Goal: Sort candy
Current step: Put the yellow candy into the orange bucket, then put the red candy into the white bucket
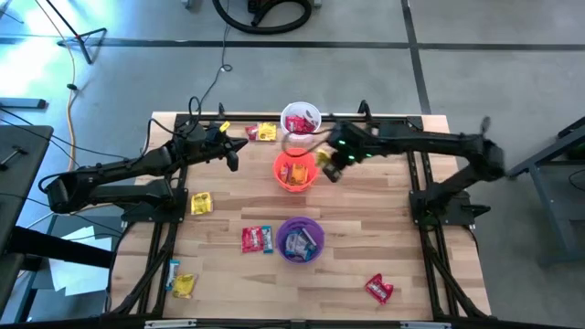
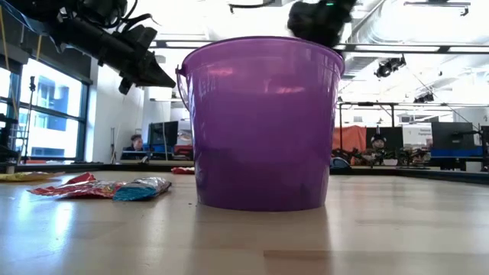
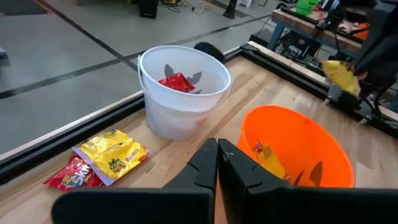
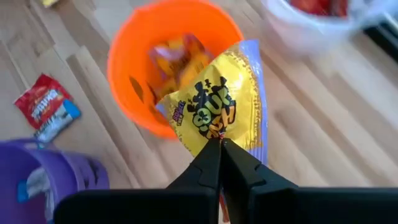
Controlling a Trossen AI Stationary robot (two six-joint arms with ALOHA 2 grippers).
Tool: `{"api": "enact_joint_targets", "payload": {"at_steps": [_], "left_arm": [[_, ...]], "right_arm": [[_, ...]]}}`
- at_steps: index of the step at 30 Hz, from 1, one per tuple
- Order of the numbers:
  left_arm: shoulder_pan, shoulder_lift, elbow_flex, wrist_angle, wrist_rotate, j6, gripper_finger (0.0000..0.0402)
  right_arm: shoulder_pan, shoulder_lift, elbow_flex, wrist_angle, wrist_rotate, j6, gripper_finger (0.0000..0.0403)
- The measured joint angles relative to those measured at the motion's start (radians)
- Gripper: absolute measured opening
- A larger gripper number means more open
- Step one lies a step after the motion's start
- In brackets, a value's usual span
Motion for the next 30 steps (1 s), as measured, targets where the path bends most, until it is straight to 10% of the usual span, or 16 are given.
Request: {"api": "enact_joint_targets", "payload": {"at_steps": [9, 20, 30], "left_arm": [[0.000, 0.000, 0.000, -0.012, 0.000, 0.002, 0.0000], [0.000, -0.001, 0.000, -0.013, 0.000, 0.003, 0.0000], [0.000, -0.001, 0.000, -0.014, 0.059, 0.033, 0.0000]], "right_arm": [[-0.002, 0.335, 0.294, -0.008, -0.052, -0.137, 0.0000], [-0.026, 0.517, 0.317, 0.024, -0.133, -0.187, 0.0004], [-0.034, 0.524, 0.385, 0.020, -0.144, -0.212, 0.0119]]}}
